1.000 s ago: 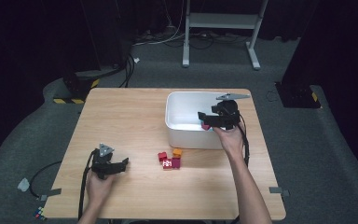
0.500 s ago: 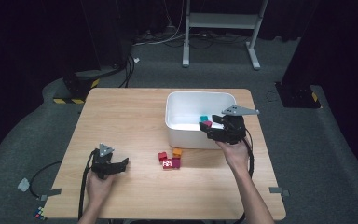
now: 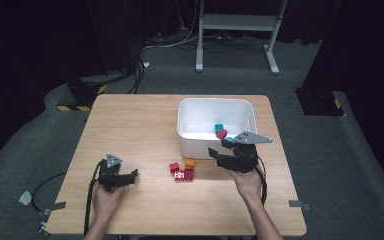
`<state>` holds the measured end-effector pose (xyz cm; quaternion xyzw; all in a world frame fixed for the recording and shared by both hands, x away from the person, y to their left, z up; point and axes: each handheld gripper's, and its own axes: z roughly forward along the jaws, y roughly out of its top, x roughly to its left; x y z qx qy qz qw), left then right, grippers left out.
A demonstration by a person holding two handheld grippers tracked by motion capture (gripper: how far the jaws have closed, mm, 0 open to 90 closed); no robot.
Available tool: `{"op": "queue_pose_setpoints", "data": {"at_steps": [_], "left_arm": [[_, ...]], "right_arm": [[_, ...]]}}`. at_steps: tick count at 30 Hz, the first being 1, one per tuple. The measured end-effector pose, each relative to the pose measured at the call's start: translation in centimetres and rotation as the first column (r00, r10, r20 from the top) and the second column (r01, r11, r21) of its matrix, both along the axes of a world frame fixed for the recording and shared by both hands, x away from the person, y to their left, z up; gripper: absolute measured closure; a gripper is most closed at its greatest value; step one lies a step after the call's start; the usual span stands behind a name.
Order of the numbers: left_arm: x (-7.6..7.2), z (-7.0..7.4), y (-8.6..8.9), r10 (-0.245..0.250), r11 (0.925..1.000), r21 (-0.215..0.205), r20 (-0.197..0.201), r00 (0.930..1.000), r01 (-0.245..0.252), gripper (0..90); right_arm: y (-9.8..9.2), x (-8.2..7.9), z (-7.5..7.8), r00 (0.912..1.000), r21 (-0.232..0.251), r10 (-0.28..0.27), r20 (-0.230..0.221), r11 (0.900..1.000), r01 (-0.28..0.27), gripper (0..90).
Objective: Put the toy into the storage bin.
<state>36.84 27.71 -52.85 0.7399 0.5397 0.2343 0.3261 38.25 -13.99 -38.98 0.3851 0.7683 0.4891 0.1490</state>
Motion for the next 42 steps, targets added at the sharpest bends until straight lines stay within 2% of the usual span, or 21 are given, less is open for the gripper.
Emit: {"op": "queue_pose_setpoints", "data": {"at_steps": [3, 10, 13, 17, 27, 36, 42], "left_arm": [[0.0, 0.0, 0.0, 0.0, 1.0, 0.0, 0.0, 1.0, 0.0, 16.0], [0.0, 0.0, 0.0, 0.0, 1.0, -0.001, 0.0, 1.0, 0.0, 16.0], [0.0, 0.0, 0.0, 0.0, 1.0, 0.0, 0.0, 1.0, 0.0, 16.0], [0.0, 0.0, 0.0, -0.001, 1.0, -0.001, 0.0, 1.0, 0.001, 16.0], [0.1, 0.0, 0.0, 0.0, 1.0, -0.001, 0.001, 1.0, 0.0, 16.0], [0.1, 0.0, 0.0, -0.001, 1.0, 0.0, 0.001, 1.0, 0.001, 16.0], [0.1, 0.0, 0.0, -0.001, 1.0, -0.002, 0.001, 1.0, 0.001, 16.0]], "right_arm": [[0.3, -0.5, -0.8, 1.0, 0.001, 0.002, -0.007, 1.0, -0.002, 40.0], [1.8, -1.3, -3.1, 0.9996, -0.033, 0.012, -0.026, 0.999, -0.013, 41.1], [2.3, -1.6, -4.0, 0.9993, -0.028, 0.017, -0.033, 0.999, -0.018, 41.4], [2.9, -1.7, -5.2, 0.9986, -0.025, 0.013, -0.052, 1.0, -0.014, 41.4], [5.1, -1.6, -8.3, 0.9951, -0.068, -0.005, -0.098, 0.998, -0.002, 41.7], [7.1, -1.1, -10.3, 0.9915, -0.095, -0.027, -0.127, 0.995, 0.015, 41.9], [7.8, -0.8, -10.9, 0.99, -0.105, -0.041, -0.135, 0.994, 0.027, 41.9]]}}
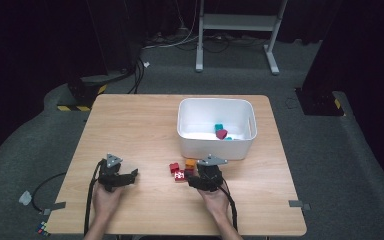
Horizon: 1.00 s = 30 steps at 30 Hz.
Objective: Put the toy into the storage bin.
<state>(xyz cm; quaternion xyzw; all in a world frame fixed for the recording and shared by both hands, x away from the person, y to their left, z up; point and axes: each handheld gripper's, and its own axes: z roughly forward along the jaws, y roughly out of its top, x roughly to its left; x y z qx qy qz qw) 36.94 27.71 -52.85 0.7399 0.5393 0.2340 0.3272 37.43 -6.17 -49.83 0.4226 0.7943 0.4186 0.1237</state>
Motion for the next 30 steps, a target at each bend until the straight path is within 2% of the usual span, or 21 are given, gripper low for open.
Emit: {"op": "queue_pose_setpoints", "data": {"at_steps": [16, 30], "left_arm": [[0.0, 0.0, 0.0, -0.003, 1.0, 0.004, -0.002, 1.0, 0.003, 16.0], [0.0, 0.0, 0.0, -0.001, 1.0, 0.003, -0.001, 1.0, 0.001, 16.0]], "right_arm": [[1.4, 0.7, -1.2, 0.9974, -0.035, -0.063, -0.036, 0.997, 0.062, 42.1], [0.1, 0.9, -1.8, 0.9951, -0.084, -0.092, -0.036, 0.992, 0.089, 46.0]]}}
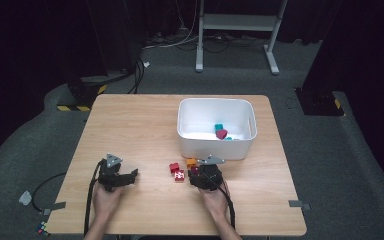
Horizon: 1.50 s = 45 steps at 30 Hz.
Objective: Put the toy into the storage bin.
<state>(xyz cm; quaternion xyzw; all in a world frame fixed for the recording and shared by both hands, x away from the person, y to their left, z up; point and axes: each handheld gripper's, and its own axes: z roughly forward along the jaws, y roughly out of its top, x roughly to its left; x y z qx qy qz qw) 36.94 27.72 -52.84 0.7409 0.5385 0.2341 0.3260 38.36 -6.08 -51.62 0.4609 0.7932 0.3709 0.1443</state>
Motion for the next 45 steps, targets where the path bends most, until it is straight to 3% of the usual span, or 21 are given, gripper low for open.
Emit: {"op": "queue_pose_setpoints", "data": {"at_steps": [20, 32, 45], "left_arm": [[0.0, 0.0, 0.0, 0.0, 1.0, 0.0, 0.0, 1.0, 0.0, 16.0], [0.0, 0.0, 0.0, 0.0, 1.0, 0.0, 0.0, 1.0, 0.0, 16.0], [0.0, 0.0, 0.0, 0.0, 1.0, 0.0, 0.001, 1.0, 0.0, 16.0]], "right_arm": [[-0.4, -0.2, -0.4, 0.999, -0.063, -0.004, 0.044, 0.998, 0.007, 58.6], [-1.3, -0.9, 0.8, 0.9976, -0.04, 0.026, 0.065, 0.999, -0.024, 58.8], [-4.3, -2.0, 3.2, 0.9936, 0.011, 0.068, 0.091, 0.998, -0.069, 58.8]]}}
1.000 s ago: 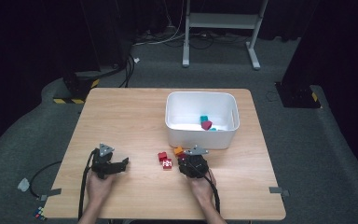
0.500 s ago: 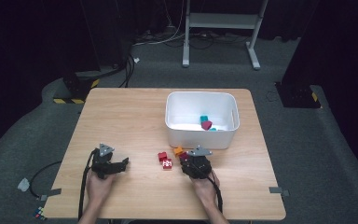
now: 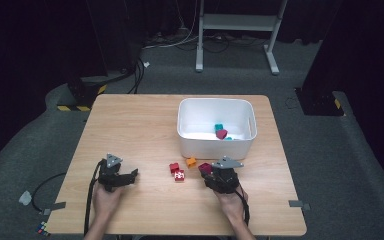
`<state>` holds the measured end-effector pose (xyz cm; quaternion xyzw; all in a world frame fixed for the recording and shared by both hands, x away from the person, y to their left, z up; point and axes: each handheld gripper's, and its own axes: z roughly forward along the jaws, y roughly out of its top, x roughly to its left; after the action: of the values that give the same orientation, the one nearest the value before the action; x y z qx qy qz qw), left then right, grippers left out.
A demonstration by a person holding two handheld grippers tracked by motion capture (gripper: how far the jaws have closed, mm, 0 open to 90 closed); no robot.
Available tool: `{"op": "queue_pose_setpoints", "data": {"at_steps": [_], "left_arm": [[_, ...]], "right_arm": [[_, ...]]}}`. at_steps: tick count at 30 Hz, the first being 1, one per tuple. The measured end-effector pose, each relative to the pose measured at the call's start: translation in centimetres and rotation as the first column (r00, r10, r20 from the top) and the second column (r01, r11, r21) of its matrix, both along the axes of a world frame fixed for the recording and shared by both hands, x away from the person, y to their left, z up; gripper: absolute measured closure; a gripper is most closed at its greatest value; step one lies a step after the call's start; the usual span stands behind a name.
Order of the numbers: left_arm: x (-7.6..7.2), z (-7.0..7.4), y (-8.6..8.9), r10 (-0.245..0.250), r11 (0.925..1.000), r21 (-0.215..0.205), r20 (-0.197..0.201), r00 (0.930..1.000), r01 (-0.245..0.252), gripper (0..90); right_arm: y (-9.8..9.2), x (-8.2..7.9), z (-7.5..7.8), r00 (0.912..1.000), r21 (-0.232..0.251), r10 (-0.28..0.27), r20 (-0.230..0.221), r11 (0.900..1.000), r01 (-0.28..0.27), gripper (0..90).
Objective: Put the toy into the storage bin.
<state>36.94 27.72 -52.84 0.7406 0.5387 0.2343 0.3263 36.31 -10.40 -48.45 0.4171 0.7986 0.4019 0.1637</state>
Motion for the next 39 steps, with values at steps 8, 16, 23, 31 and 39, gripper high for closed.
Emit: {"op": "queue_pose_setpoints", "data": {"at_steps": [8, 16, 23, 31, 39], "left_arm": [[0.0, 0.0, 0.0, 0.001, 1.0, -0.001, 0.0, 1.0, -0.001, 16.0], [0.0, 0.0, 0.0, -0.001, 1.0, -0.001, -0.001, 1.0, 0.001, 16.0], [0.0, 0.0, 0.0, -0.001, 1.0, -0.001, -0.001, 1.0, 0.001, 15.9], [0.0, 0.0, 0.0, 0.0, 1.0, 0.0, 0.0, 1.0, 0.0, 15.9], [0.0, 0.0, 0.0, 0.0, 1.0, 0.001, -0.001, 1.0, 0.0, 16.0]], "right_arm": [[-1.1, -0.3, 1.6, 0.9998, 0.017, 0.013, 0.018, 1.0, -0.013, 58.8], [-2.1, -0.4, 3.0, 0.9997, 0.048, 0.005, 0.026, 0.999, -0.006, 58.7], [-2.4, -0.3, 3.9, 0.9992, 0.062, -0.001, 0.039, 0.998, -0.001, 58.7], [-2.6, -0.4, 5.0, 0.9983, 0.063, 0.014, 0.056, 0.998, -0.017, 58.7], [-2.8, -0.5, 6.1, 0.9973, 0.073, 0.021, 0.071, 0.997, -0.027, 58.7]]}}
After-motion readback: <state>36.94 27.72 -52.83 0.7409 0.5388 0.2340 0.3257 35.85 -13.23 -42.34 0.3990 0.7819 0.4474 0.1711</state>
